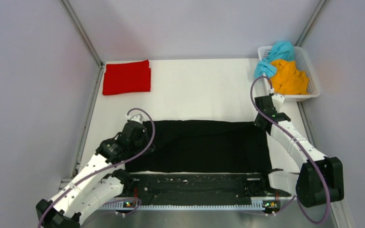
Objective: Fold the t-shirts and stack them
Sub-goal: Fold the other side of the tshirt into a rectangle, then rotate the tshirt 90 degrees
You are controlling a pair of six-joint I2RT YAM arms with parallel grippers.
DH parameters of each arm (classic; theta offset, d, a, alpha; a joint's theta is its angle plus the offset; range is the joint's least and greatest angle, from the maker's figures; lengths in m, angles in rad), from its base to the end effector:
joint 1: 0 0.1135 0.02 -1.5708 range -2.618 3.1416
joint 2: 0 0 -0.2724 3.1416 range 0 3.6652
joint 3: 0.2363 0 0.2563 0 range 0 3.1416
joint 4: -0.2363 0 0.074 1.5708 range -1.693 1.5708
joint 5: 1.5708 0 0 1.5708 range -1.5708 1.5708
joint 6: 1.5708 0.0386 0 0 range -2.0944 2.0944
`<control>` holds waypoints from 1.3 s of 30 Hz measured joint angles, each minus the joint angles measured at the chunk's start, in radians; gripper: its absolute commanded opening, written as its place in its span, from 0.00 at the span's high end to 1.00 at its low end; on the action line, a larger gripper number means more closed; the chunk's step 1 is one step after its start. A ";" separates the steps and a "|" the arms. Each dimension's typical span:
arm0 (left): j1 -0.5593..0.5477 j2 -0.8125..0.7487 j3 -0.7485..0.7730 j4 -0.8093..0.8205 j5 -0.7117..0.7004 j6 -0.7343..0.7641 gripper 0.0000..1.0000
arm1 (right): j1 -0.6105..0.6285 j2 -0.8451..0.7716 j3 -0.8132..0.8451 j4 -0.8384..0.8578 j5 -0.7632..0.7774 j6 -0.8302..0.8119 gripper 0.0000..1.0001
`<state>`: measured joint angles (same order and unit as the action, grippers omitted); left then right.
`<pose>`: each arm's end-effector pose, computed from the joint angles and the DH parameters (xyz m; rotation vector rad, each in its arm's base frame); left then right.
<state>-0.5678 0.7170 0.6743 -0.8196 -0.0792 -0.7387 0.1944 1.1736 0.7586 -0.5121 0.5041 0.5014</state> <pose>0.1191 -0.0724 0.2564 -0.2489 2.4782 -0.4815 0.2308 0.0264 0.2329 0.5608 2.2998 -0.3029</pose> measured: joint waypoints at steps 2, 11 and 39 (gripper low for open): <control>0.000 -0.007 -0.050 -0.005 0.051 -0.019 0.59 | 0.000 0.000 -0.014 -0.029 -0.007 0.027 0.63; -0.002 -0.179 -0.138 -0.103 0.217 -0.103 0.01 | 0.000 -0.072 -0.047 -0.133 -0.019 0.095 0.10; 0.046 0.686 0.026 0.529 0.159 -0.132 0.01 | 0.004 0.201 -0.098 0.326 -0.603 0.018 0.01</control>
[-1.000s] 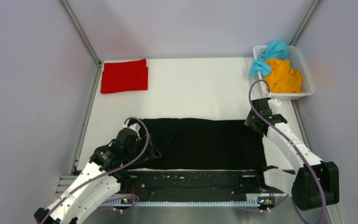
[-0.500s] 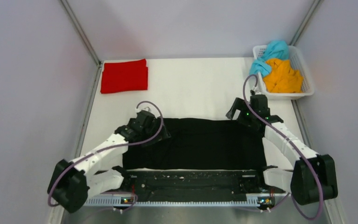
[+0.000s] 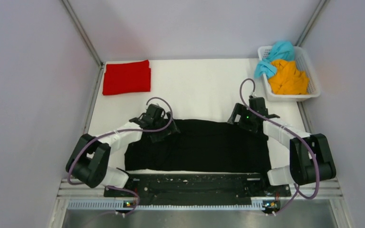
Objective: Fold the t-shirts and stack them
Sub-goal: Rotate the tshirt 90 degrees
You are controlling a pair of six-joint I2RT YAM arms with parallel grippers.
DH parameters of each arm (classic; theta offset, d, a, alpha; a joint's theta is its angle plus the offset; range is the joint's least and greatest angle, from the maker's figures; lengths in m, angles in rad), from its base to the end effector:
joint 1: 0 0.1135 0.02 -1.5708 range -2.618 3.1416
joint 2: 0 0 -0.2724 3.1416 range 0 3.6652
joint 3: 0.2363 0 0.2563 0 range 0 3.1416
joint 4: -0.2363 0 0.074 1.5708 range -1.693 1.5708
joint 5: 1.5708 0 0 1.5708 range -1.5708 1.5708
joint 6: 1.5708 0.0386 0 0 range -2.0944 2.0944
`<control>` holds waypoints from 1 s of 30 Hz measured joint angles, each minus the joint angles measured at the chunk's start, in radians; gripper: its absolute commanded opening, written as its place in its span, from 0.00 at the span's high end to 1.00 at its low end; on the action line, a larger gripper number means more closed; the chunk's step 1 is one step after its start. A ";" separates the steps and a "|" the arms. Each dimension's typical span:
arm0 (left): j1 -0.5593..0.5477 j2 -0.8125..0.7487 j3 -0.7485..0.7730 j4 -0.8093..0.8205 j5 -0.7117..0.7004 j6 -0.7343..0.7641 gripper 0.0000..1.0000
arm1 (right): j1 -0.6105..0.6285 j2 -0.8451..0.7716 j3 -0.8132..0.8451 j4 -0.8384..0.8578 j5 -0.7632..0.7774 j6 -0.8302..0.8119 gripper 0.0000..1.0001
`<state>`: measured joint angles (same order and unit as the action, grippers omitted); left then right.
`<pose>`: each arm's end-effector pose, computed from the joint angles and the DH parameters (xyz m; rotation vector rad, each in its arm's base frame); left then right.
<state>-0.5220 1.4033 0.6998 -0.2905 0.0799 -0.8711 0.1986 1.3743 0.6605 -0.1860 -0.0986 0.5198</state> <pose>0.2280 -0.1347 0.1724 -0.4353 2.6520 -0.5939 0.2584 0.0559 0.1748 0.3594 2.4887 0.4243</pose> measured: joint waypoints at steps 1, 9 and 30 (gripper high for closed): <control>0.020 0.006 -0.002 0.014 0.014 0.000 0.01 | 0.000 0.008 -0.002 0.001 0.000 0.000 0.01; 0.216 0.194 0.087 0.198 0.208 -0.010 0.01 | 0.000 0.007 -0.035 0.060 -0.018 -0.003 0.01; 0.085 1.477 1.786 0.492 0.370 -0.313 0.01 | 0.490 -0.177 -0.105 -0.222 -0.212 0.095 0.01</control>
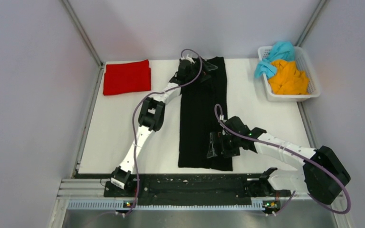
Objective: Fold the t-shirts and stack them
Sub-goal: Rotate the tshirt 90 degrees
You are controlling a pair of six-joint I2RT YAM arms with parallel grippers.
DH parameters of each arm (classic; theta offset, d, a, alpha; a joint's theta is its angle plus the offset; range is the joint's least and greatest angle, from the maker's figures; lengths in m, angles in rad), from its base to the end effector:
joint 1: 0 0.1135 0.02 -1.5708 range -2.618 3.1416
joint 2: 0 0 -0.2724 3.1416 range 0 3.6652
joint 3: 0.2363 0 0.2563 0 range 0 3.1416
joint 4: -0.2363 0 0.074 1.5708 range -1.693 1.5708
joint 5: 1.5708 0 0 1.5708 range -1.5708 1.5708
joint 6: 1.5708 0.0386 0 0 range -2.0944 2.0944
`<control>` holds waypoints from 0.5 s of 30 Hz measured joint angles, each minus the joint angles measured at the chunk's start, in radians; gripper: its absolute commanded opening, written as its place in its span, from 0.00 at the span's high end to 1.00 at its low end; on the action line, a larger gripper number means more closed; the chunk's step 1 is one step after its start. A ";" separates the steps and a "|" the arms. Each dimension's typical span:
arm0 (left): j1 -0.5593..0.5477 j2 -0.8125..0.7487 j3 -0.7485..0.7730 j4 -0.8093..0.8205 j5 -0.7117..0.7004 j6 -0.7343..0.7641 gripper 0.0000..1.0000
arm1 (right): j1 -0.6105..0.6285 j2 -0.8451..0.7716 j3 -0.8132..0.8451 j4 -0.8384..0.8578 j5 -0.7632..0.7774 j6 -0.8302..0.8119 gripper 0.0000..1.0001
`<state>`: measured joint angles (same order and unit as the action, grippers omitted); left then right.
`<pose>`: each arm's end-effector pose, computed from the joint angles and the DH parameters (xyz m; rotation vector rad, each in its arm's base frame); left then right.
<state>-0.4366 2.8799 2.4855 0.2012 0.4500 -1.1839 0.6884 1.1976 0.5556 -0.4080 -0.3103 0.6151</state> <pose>0.5755 -0.2871 0.1227 -0.3783 1.9949 -1.5049 0.1557 0.1433 0.1699 -0.2194 2.7969 0.8016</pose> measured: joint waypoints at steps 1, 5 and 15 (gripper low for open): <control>0.003 0.005 0.000 0.026 -0.001 -0.013 0.01 | 0.001 -0.004 0.010 -0.025 0.012 0.003 0.01; 0.008 -0.014 -0.029 0.035 -0.021 0.035 0.01 | 0.003 -0.051 0.052 -0.122 0.097 0.019 0.01; 0.019 -0.173 -0.108 -0.132 -0.041 0.256 0.01 | 0.003 -0.285 0.081 -0.280 0.253 0.085 0.01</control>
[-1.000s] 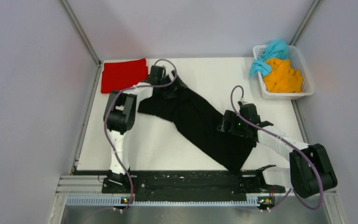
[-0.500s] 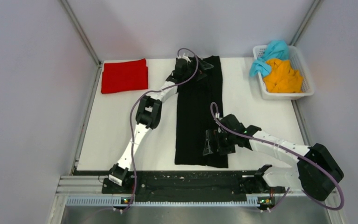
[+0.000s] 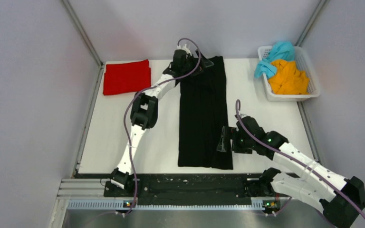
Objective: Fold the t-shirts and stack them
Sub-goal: Rotate the tshirt 90 degrees, then grab the bottom of the folded rectangular tshirt with both arms
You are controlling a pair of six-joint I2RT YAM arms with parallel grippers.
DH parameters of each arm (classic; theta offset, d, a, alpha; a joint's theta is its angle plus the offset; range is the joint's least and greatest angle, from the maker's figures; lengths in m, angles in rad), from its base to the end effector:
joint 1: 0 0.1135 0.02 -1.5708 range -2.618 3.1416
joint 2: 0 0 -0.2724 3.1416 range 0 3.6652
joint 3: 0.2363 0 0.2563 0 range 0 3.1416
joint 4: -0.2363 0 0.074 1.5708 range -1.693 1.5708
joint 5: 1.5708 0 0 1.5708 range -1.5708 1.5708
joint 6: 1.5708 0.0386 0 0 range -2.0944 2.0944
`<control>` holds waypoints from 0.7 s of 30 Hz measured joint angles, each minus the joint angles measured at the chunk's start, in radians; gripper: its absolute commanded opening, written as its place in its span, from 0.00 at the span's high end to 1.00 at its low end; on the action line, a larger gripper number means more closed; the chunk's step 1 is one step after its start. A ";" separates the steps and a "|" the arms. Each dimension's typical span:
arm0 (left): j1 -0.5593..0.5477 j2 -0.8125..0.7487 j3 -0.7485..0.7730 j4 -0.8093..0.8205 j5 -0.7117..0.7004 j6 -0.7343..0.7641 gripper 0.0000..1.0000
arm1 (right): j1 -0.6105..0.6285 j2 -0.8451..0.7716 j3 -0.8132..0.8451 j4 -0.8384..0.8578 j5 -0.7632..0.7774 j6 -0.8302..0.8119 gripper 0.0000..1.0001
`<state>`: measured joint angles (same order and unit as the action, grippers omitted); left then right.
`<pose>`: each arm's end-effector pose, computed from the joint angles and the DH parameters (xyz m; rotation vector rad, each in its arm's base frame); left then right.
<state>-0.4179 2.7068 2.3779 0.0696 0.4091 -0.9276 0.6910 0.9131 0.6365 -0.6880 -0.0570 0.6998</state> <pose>0.5677 -0.2689 0.1765 -0.1948 2.0101 -1.2796 0.1324 0.1124 0.2263 -0.0119 2.6504 0.5890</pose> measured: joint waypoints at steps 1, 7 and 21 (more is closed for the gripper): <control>0.000 -0.043 -0.031 -0.017 0.008 0.020 0.01 | 0.000 -0.027 -0.001 -0.014 0.015 0.008 0.01; -0.038 -0.436 -0.344 -0.113 0.044 0.163 0.01 | -0.007 -0.141 -0.049 -0.066 0.030 0.063 0.08; -0.321 -1.428 -1.588 -0.290 -0.285 0.142 0.01 | -0.018 -0.163 -0.244 -0.052 -0.115 0.113 0.36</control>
<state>-0.7387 1.2789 0.7902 -0.2203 0.1242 -0.7860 0.6727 0.7502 0.3927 -0.7399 -0.1719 0.8124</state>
